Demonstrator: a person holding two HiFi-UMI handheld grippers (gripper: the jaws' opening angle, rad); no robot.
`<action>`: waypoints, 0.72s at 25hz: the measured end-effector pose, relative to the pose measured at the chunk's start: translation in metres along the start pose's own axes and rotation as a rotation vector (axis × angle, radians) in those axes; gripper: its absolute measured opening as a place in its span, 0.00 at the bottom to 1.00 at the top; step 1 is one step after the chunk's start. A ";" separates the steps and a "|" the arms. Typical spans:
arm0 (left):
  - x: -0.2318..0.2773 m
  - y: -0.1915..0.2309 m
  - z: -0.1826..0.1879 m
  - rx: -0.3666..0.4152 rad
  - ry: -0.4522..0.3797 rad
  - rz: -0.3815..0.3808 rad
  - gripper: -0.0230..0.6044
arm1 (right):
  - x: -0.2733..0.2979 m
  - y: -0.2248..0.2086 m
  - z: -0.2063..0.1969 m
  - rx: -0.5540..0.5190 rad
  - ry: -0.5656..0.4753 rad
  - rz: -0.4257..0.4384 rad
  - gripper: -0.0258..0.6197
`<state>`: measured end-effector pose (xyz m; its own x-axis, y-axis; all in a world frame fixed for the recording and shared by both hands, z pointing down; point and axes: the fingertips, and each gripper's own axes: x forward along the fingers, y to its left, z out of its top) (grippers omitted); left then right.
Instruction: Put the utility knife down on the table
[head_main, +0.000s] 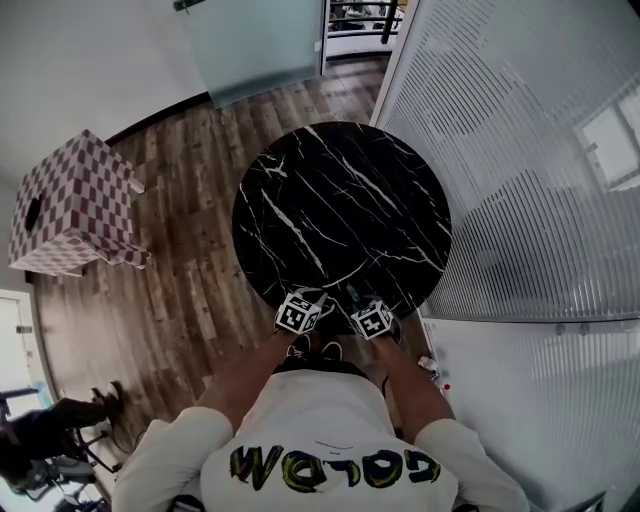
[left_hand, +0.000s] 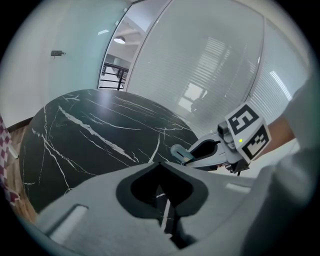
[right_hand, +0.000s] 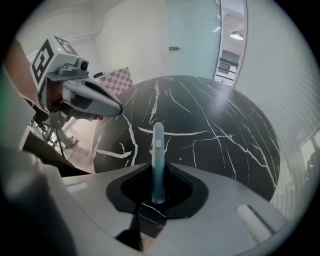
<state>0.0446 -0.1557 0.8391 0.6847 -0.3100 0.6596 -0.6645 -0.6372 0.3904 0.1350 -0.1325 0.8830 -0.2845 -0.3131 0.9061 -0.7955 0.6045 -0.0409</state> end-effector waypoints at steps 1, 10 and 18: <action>0.001 -0.001 -0.001 0.000 0.003 -0.003 0.04 | 0.002 -0.001 -0.001 0.000 0.008 0.002 0.16; 0.018 0.003 -0.003 0.013 0.040 -0.004 0.04 | 0.014 -0.005 -0.002 0.005 0.035 0.017 0.16; 0.020 0.002 -0.004 -0.004 0.049 -0.009 0.04 | 0.017 -0.003 0.000 0.006 0.057 0.032 0.16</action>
<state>0.0558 -0.1607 0.8559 0.6750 -0.2695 0.6869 -0.6599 -0.6368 0.3987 0.1325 -0.1400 0.8981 -0.2790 -0.2519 0.9267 -0.7896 0.6093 -0.0721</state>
